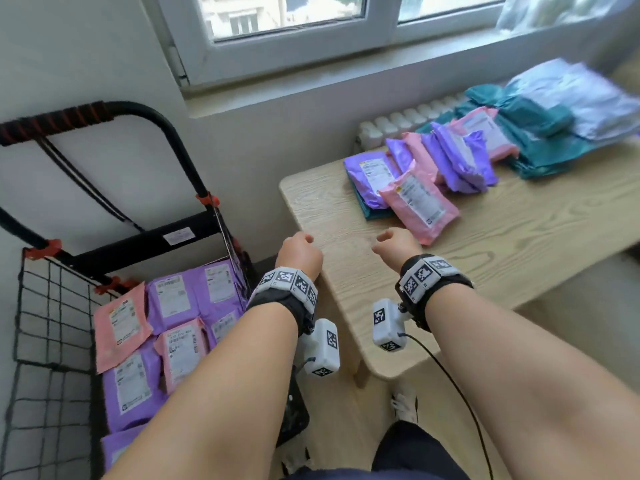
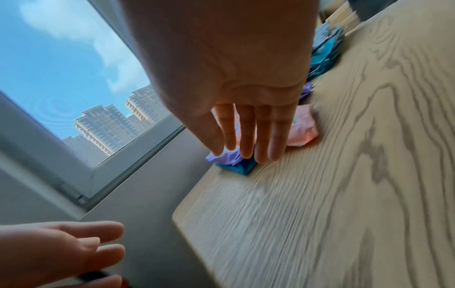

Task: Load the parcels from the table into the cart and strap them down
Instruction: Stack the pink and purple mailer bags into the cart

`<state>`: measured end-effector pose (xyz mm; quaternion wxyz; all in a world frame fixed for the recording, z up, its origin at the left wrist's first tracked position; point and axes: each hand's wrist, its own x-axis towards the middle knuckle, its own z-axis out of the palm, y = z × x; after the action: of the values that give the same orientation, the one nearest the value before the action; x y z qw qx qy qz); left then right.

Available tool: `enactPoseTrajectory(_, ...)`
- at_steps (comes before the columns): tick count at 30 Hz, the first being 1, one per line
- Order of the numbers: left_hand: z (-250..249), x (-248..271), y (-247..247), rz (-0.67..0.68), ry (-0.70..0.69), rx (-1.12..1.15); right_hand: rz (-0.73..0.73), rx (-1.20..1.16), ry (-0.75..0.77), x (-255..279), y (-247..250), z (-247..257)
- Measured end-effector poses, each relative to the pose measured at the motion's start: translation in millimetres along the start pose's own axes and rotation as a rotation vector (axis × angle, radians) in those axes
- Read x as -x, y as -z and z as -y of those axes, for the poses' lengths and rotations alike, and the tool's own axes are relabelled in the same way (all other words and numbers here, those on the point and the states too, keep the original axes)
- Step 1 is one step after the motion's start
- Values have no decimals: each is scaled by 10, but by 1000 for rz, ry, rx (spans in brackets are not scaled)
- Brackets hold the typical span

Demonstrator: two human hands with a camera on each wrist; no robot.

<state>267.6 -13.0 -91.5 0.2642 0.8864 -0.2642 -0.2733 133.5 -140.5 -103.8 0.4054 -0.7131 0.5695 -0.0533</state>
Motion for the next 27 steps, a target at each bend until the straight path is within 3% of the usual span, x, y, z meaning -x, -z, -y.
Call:
enactPoseTrajectory(12, -1417, -470, -1535, 83, 92, 38, -8, 32, -13, -1425, 1235, -835)
enactPoseTrajectory(20, -1737, -690, -2058, 128, 201, 42, 116, 112, 16, -2053, 1490, -1056)
enactPoseTrajectory(27, -1804, -859, -2335, 240, 269, 88, 262, 253, 60, -2260, 1459, -1083)
